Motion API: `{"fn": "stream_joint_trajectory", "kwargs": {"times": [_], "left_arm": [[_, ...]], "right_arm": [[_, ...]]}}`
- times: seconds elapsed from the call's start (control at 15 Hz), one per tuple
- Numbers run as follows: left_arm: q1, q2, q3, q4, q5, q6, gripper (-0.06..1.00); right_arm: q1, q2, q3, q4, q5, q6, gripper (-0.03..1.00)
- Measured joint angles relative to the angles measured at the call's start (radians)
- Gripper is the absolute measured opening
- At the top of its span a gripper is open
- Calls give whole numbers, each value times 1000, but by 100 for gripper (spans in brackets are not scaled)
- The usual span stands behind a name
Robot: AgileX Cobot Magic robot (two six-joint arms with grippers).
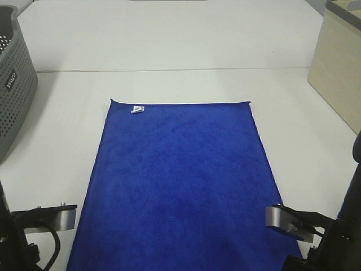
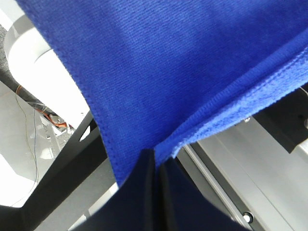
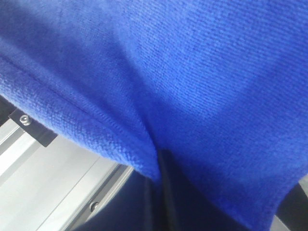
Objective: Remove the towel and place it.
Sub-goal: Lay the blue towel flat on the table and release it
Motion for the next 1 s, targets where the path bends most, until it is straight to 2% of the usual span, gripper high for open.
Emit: {"fn": "stream_joint_trajectory", "kwargs": {"times": [1.0], "left_arm": [[-1, 0, 5, -13, -22, 2, 0]], "right_arm": [[-2, 0, 0, 3, -12, -19, 2]]}}
